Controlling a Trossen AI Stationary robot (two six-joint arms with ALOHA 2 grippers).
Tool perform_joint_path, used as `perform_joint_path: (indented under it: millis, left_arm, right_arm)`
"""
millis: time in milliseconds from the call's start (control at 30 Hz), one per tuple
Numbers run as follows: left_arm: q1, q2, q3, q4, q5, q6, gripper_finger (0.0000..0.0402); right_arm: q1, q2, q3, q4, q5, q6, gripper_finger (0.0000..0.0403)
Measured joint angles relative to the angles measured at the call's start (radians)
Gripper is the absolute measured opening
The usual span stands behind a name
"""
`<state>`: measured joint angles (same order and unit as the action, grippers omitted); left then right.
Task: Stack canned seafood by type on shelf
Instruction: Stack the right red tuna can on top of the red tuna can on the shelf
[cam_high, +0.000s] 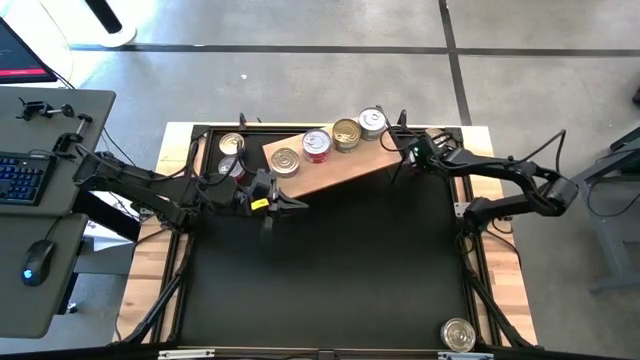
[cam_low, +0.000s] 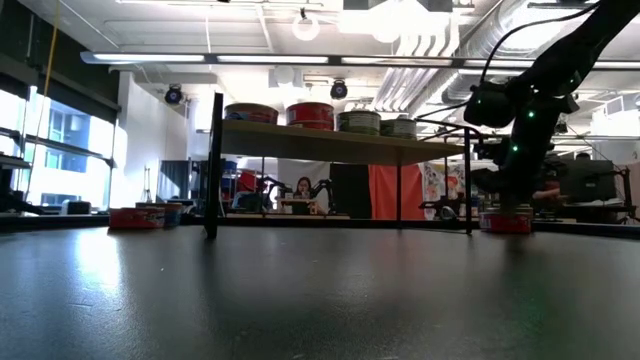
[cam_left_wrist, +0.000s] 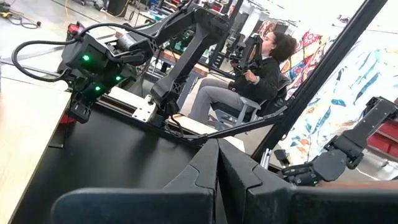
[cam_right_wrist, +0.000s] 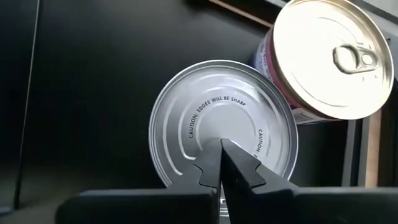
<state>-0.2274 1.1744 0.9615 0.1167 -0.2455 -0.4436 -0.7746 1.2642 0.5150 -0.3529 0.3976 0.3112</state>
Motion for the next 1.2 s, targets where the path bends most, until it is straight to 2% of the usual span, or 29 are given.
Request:
perform_joint_path:
  millis: [333,467,600,867,1200]
  left_arm:
    - [-0.020,0.001,0.000,-0.008,0.000,-0.008,0.0000]
    - [-0.029,0.001,0.000,-0.018,0.000,-0.009,0.0000]
    - [-0.032,0.001,0.000,-0.018,0.000,-0.009,0.0000]
    - [-0.048,0.001,0.000,-0.013,0.000,-0.008,0.0000]
    - [-0.096,0.001,0.000,0.042,0.002,0.000,0.0000]
  right_arm:
    - [0.039,-0.083,0.002,-0.217,-0.052,-0.095,0.0000]
    - [0.085,-0.143,-0.002,-0.269,-0.092,-0.042,0.0000]
    - [0.144,-0.153,-0.002,-0.280,-0.142,0.082,0.0000]
    - [0.335,-0.144,0.000,-0.306,-0.140,0.280,0.0000]
    - [0.666,-0.143,0.000,-0.278,-0.183,0.564,0.0000]
